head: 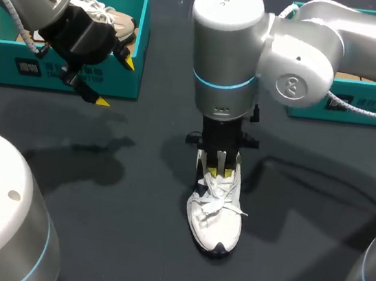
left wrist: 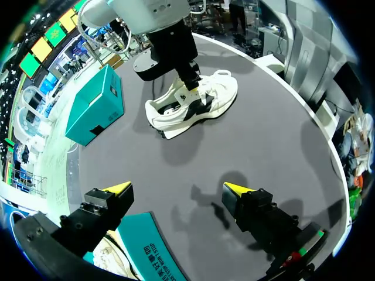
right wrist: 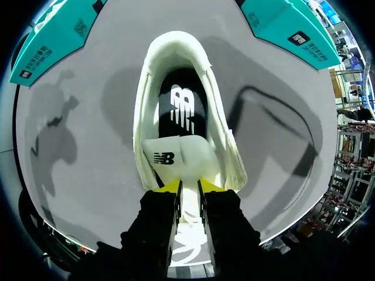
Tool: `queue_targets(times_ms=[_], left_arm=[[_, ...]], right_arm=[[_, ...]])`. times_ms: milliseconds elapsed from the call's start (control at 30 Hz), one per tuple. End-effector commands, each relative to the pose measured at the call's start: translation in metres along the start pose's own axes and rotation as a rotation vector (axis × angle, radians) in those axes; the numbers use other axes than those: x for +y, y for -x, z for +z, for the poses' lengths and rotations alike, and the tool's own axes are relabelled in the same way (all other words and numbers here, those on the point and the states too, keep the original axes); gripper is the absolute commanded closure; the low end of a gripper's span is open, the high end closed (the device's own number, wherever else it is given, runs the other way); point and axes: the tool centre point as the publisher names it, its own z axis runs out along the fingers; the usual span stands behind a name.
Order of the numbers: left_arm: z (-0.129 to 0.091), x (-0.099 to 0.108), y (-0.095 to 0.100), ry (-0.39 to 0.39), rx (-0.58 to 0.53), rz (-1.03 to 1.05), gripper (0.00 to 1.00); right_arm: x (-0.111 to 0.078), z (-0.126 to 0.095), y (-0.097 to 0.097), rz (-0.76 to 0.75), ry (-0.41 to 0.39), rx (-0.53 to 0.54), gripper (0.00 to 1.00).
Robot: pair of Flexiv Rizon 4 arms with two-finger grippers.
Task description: Take the shoe out of the shoebox, open the shoe tongue, remove and reinsert the insole, then place the shoe into the shoebox
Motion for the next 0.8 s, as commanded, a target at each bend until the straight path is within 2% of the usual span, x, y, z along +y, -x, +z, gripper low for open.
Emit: queue_targets(times_ms=[33, 233, 400, 567, 800], left_arm=[[-0.001, 0.0, -0.001, 0.003, -0.001, 0.001, 0.0], [-0.001, 0.0, -0.001, 0.003, -0.001, 0.001, 0.0], [-0.001, 0.0, -0.001, 0.003, -0.001, 0.001, 0.0], [-0.001, 0.0, -0.001, 0.003, -0.001, 0.001, 0.0], [-0.001, 0.0, -0.001, 0.003, -0.001, 0.001, 0.0]], right_arm=[[0.011, 0.006, -0.007, 0.0, -0.02, -0.008, 0.83], [0.001, -0.012, 0.006, 0.037, 0.035, -0.026, 0.82], [-0.005, -0.019, 0.015, 0.059, 0.071, -0.04, 0.77], [0.001, -0.012, 0.021, 0.075, 0.06, -0.041, 0.73], [0.002, 0.003, 0.015, 0.067, 0.004, -0.027, 0.75]])
